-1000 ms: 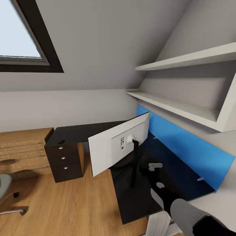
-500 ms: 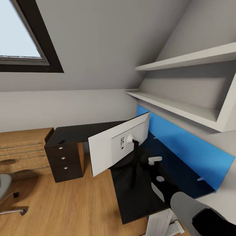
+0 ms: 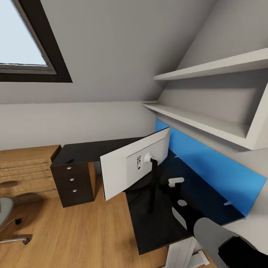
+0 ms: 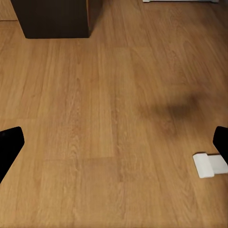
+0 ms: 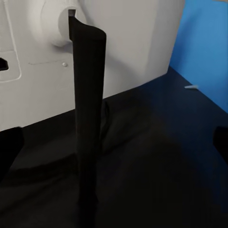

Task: In the bedroom, organize the workspace by keeping the computer under the desk, ensuring the monitor is on the desk, placing the keyboard on the desk next to the monitor, placing the mouse on the desk next to the keyboard, moving the folder from the swivel chair onto the desk next to the mouse, stacking the notebook on top of the folder with the pen on top of the notebook, and positioning the swivel chair next to the desk.

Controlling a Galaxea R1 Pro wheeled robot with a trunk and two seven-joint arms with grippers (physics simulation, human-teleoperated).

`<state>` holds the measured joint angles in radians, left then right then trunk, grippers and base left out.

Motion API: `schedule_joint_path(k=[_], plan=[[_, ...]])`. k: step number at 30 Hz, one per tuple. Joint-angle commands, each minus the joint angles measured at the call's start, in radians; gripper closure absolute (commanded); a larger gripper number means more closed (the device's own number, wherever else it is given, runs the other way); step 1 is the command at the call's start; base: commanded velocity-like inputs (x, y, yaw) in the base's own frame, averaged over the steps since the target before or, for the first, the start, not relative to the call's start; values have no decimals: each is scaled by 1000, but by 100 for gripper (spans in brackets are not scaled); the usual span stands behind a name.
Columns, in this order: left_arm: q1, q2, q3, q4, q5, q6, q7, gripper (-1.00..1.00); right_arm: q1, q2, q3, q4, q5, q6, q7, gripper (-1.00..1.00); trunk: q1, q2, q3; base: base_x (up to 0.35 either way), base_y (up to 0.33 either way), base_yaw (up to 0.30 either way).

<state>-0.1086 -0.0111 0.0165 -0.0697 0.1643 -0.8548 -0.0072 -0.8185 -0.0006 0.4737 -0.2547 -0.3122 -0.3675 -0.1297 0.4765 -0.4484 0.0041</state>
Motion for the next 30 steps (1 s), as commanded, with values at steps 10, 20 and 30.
schedule_joint_path(k=[10,20,30], plan=[[0,-1,0,1,2,-1,1,-100,-1,2,4,1,-13,0,-10,-100,0,-1,0,157,0,0],[0,-1,0,1,2,-1,0,-100,-1,1,6,5,-12,15,-11,-100,0,-1,0,64,-2,0],[0,-1,0,1,1,-1,-2,-100,-1,-5,9,16,-10,-2,-8,-100,0,-1,0,99,-53,0]])
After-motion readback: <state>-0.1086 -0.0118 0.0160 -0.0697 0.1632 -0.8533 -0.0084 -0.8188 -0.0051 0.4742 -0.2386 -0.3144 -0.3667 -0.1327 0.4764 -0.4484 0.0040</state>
